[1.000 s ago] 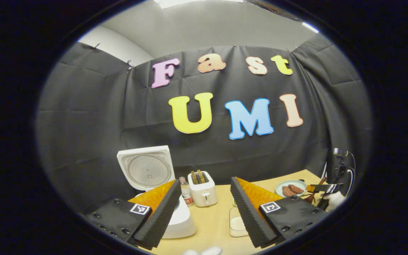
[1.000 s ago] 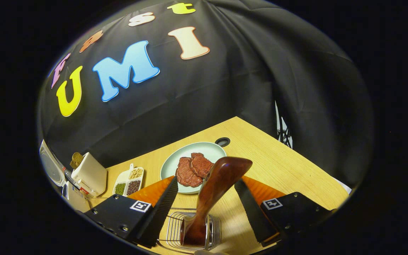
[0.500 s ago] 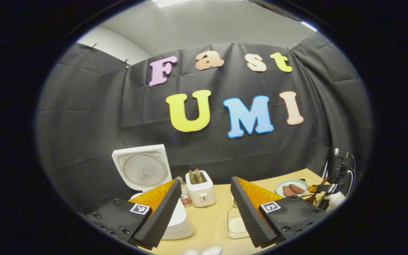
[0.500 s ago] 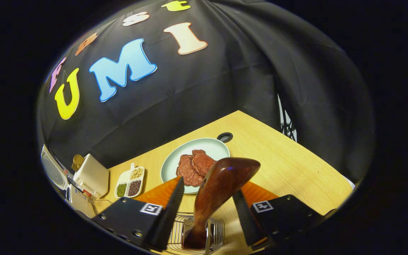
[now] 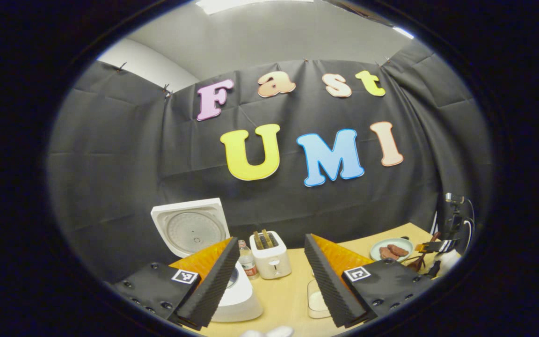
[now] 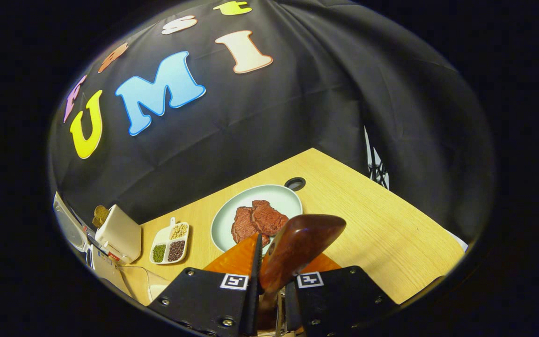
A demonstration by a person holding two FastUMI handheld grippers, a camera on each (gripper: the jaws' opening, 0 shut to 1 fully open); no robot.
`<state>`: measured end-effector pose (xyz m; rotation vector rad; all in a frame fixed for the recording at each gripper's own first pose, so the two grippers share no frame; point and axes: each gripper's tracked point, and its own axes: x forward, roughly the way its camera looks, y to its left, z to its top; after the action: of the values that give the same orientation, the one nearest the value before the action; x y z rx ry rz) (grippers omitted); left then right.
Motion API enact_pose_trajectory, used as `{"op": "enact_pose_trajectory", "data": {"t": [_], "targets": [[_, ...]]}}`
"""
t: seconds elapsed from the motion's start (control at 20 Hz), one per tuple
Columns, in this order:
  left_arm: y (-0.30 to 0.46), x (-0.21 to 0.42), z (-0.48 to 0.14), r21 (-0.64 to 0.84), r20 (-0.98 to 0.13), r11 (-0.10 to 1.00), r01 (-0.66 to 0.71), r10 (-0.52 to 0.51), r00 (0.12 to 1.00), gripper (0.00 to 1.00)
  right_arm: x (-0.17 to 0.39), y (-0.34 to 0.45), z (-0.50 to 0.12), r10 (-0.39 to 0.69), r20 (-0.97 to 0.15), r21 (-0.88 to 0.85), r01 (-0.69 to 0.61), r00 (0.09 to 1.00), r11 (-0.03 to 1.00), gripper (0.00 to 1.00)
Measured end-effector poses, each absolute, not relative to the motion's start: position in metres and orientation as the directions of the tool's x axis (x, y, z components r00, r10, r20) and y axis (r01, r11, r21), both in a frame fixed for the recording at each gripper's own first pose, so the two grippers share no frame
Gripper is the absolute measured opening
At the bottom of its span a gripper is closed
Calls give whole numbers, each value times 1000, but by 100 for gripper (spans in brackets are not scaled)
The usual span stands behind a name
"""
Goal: Close the left gripper, press the button to open the rice cooker; take a wooden spoon from the chopstick holder with the right hand, scoop a spoonful of rice and pour it into the rice cooker, then put the wooden spoon back into the chopstick holder.
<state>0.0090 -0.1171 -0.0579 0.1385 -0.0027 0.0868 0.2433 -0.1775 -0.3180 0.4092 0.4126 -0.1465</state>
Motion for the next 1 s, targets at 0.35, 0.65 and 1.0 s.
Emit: {"op": "enact_pose_trajectory", "data": {"t": [0.35, 0.65, 1.0], "targets": [[-105, 7, -58, 123, 10, 989, -83, 82, 997, 99, 241, -170, -299, -59, -402, 329, 204, 914, 922, 15], [-87, 1, -57, 109, 14, 990, -87, 86, 996, 99, 237, -163, -255, -82, -350, 266, 183, 933, 946, 19], [-54, -7, -42, 71, 72, 992, -102, 97, 993, 99, 229, -116, -136, -62, -205, 118, 87, 977, 989, 14]]}}
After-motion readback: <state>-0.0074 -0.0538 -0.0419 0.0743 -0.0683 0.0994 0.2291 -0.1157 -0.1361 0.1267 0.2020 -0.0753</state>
